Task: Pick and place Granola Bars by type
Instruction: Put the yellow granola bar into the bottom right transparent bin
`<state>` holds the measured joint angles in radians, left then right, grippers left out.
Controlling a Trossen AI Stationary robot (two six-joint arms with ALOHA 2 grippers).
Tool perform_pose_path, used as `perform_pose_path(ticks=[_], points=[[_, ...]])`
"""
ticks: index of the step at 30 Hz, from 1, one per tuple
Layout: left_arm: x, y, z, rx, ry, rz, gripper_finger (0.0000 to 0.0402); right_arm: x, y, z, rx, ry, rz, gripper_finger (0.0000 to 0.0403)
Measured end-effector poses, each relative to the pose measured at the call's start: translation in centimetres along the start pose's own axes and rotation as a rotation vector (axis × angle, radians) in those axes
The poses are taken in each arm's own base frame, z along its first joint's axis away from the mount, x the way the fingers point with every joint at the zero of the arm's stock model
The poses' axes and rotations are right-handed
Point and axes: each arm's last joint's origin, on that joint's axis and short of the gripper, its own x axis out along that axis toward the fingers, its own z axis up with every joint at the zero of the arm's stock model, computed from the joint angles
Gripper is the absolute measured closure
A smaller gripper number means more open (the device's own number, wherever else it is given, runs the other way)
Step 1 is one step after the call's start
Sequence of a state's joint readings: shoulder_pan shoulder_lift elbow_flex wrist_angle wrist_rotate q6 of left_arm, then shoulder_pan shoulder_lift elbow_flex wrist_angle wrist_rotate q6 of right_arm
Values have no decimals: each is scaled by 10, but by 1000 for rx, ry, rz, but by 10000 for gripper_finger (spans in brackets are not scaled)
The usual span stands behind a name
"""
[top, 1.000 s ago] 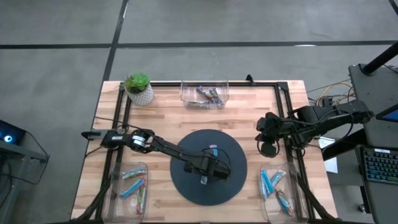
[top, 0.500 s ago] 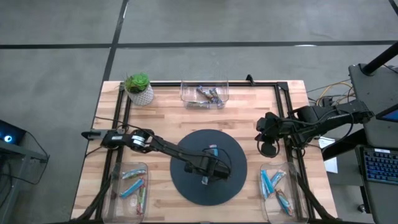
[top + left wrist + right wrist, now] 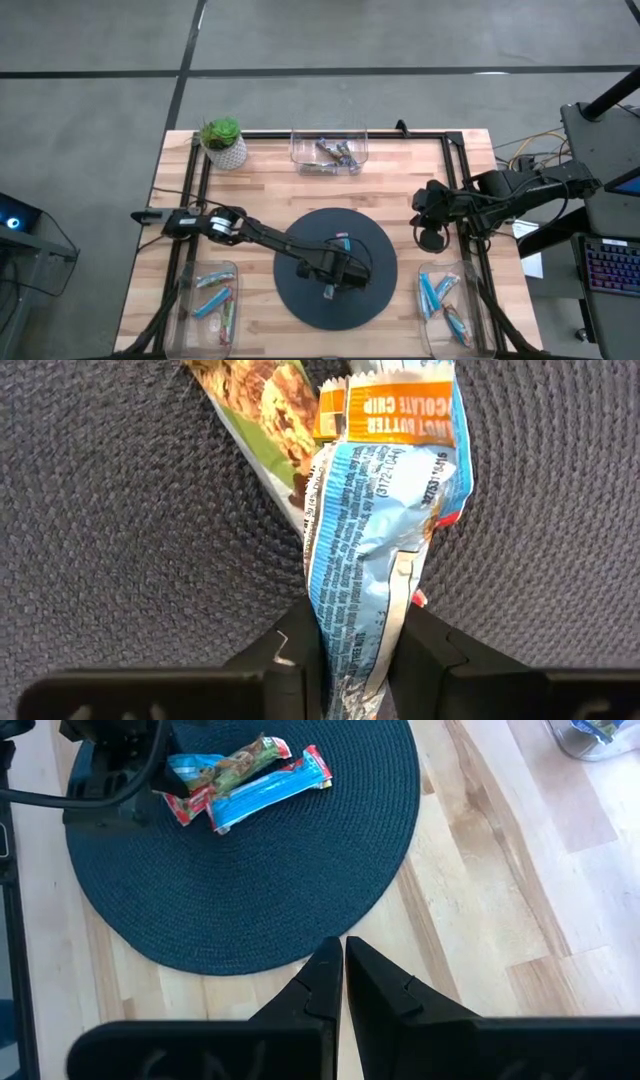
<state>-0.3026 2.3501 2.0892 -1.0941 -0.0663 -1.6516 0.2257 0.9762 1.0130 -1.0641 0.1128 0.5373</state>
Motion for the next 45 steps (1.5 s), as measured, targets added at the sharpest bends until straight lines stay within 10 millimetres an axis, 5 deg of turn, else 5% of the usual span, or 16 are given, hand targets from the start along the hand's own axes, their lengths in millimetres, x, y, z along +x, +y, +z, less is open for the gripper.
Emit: perform_pose_path(ticks=[13,21,27,37,45], points=[[-26,-14,1,42,13,-95,333,0,0,0,-18,-1,-2,392],[-72,-33,4,186,-100,-274,333,0,0,0,-49,-1,-1,392],[-118,-29,11,253,-318,-407,333,-5,2,4,-81,-19,27,392],[-189,-12,25,466,-588,-467,333,-56,14,35,-244,-277,139,392],[-219,-9,29,637,-677,-533,333,-112,24,61,-329,-539,258,382]])
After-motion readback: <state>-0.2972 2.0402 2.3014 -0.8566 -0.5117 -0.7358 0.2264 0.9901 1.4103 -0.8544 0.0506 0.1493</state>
